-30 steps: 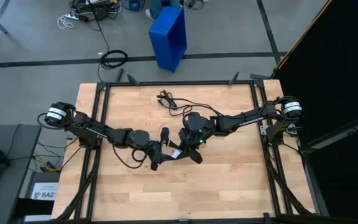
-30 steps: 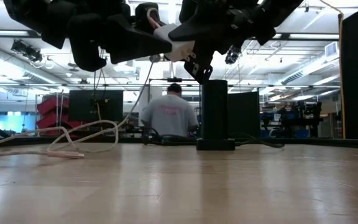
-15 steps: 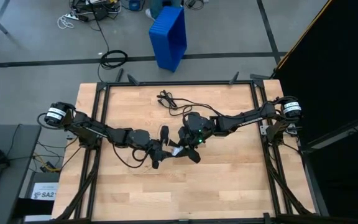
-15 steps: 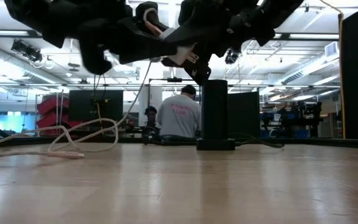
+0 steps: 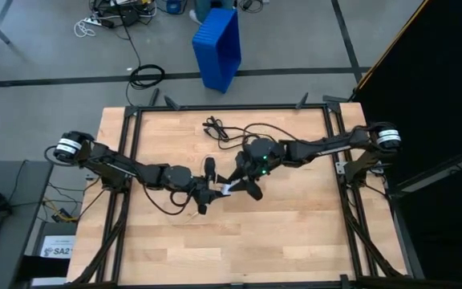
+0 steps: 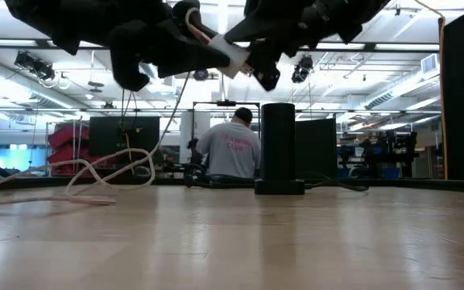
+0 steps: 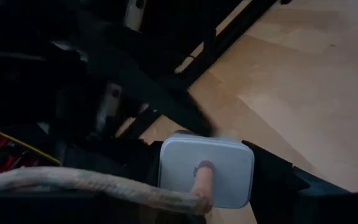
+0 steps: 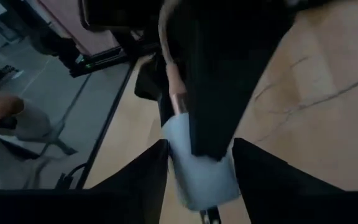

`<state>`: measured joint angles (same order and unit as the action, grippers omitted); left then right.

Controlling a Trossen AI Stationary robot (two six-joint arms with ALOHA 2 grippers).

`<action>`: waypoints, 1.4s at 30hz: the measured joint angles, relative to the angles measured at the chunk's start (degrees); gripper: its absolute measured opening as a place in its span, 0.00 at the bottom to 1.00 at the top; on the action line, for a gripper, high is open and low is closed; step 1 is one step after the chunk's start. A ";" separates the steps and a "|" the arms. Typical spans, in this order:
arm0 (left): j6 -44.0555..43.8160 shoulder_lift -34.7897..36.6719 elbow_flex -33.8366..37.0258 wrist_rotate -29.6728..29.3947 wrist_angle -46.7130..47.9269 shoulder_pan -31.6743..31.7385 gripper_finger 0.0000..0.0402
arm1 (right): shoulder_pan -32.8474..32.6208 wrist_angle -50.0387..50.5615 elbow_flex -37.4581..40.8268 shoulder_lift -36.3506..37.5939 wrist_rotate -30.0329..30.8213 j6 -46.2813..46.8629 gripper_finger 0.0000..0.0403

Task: Insert USB
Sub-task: Insert the white charger adapter into the black outlet

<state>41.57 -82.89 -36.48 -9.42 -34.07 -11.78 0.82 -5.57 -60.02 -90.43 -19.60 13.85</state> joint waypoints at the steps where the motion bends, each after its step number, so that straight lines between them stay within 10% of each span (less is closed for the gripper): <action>1: 0.04 0.00 0.04 -0.05 0.52 -0.02 0.42 | 0.02 1.04 -0.06 1.07 1.30 -1.01 0.37; 13: 1.72 0.15 0.08 -4.43 3.27 0.51 0.42 | -0.81 13.65 1.46 9.84 30.52 -14.34 0.37; 28: -0.22 0.13 0.34 0.79 6.63 6.71 0.42 | 1.27 13.58 9.88 18.32 33.41 -15.46 0.38; 42: 0.13 2.62 14.08 9.38 -22.98 12.20 0.42 | 7.70 -11.32 31.98 26.31 29.34 -15.40 0.45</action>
<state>41.69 -80.27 -22.41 -0.04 -57.05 0.43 8.52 -16.90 -28.03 -64.12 9.74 -1.55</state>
